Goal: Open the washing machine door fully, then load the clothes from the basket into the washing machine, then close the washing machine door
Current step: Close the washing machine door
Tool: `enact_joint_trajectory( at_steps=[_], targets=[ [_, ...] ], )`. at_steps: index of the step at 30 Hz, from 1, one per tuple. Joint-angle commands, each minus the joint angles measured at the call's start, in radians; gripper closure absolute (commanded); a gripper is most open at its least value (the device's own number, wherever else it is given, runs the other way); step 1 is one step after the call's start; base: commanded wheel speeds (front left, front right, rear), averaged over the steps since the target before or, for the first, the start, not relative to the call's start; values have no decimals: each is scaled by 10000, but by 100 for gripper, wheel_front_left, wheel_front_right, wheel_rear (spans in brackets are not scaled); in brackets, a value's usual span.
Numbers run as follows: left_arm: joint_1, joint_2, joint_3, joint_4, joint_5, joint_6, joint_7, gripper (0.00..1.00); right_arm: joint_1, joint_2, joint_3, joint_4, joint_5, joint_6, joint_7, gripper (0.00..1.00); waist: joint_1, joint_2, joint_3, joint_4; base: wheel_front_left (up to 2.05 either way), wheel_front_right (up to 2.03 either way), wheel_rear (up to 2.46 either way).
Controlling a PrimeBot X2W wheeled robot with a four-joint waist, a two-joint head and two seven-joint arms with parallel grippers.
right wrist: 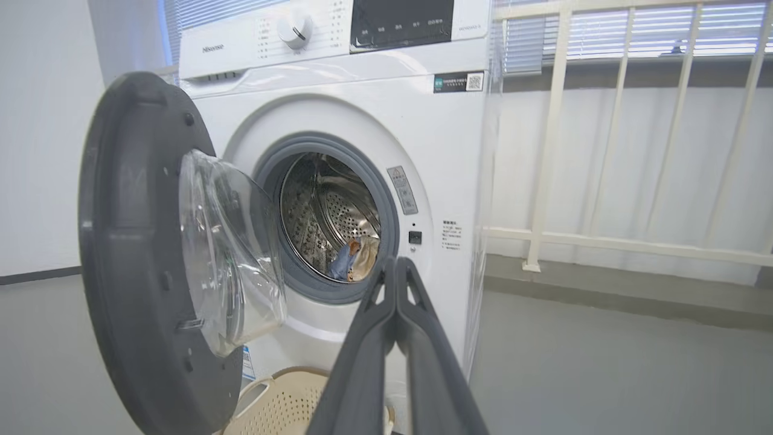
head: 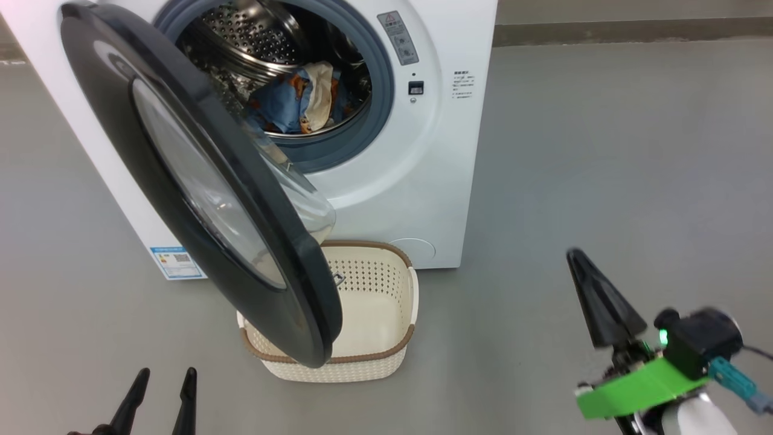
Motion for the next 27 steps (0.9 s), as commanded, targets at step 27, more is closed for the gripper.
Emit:
enact_joint_trajectory(
  at_steps=[27],
  targets=[
    [-622, 160, 12, -379, -18, -15, -91, 0, -5599, 614, 5598, -899, 814, 16, -48, 100, 0, 0, 207, 1592, 0, 0, 0]
  ],
)
